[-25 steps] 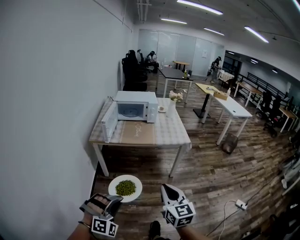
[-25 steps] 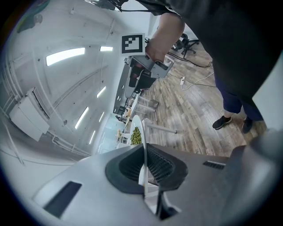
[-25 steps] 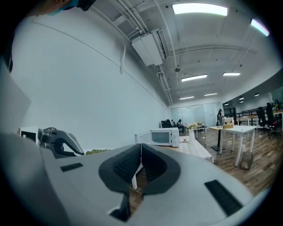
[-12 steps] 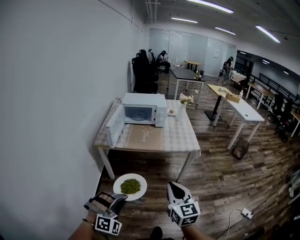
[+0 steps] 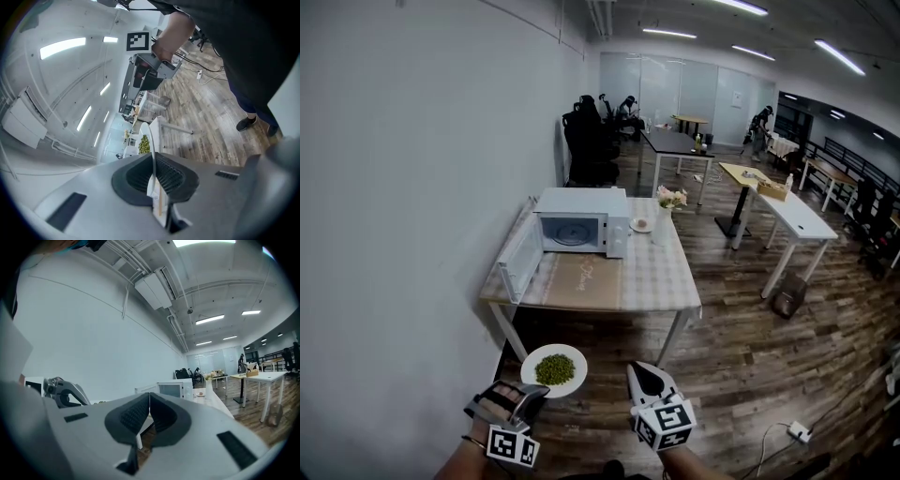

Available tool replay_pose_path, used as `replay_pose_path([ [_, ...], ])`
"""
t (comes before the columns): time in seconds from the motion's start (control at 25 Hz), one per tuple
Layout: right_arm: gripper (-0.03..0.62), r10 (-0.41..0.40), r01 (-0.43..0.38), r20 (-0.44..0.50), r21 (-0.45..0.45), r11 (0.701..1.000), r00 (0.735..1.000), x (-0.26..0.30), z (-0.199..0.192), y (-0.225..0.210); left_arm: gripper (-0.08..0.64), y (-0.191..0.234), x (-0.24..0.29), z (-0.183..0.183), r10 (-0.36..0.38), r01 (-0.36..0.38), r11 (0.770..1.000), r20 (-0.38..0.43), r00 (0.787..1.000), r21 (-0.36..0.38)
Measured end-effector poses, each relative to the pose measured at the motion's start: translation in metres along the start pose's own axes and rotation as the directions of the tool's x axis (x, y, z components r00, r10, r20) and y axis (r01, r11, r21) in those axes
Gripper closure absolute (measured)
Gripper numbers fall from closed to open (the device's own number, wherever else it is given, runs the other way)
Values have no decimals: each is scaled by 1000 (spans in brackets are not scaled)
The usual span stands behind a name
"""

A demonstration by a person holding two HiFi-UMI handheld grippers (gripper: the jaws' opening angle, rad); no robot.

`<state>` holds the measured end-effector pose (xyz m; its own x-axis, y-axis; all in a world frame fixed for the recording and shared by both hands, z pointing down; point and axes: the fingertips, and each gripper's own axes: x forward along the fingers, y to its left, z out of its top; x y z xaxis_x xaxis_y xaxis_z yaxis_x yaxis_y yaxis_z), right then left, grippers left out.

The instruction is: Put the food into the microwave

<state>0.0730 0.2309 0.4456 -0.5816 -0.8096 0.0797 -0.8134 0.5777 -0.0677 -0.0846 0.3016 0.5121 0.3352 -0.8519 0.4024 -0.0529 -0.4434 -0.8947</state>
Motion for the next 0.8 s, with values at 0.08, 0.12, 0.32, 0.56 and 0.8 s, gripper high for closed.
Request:
replay_pose_path([
  [0.08, 583, 9, -9, 7, 1, 1000, 1000, 5, 3, -11, 543, 7, 11, 2, 4, -4, 1000, -9, 1000, -8],
  [0.12, 583, 13, -13, 8, -2, 1000, 1000, 7, 4, -17, 542, 11, 16, 4, 7, -7, 1000, -13, 1000, -17],
  [0.32, 583, 39, -39, 15, 2, 999, 999, 18, 12, -44, 543, 25, 41, 10, 2, -3, 1000, -41, 999, -17],
  [0.56, 583, 60, -60, 28, 0, 998, 998, 32, 13, -76, 543, 32, 70, 16, 8, -11, 999, -67, 998, -45],
  [0.8, 583, 63, -64, 15, 15, 998, 998, 44, 10, -96, 543, 44, 86, 22, 8, -11, 999, -78, 997, -40],
])
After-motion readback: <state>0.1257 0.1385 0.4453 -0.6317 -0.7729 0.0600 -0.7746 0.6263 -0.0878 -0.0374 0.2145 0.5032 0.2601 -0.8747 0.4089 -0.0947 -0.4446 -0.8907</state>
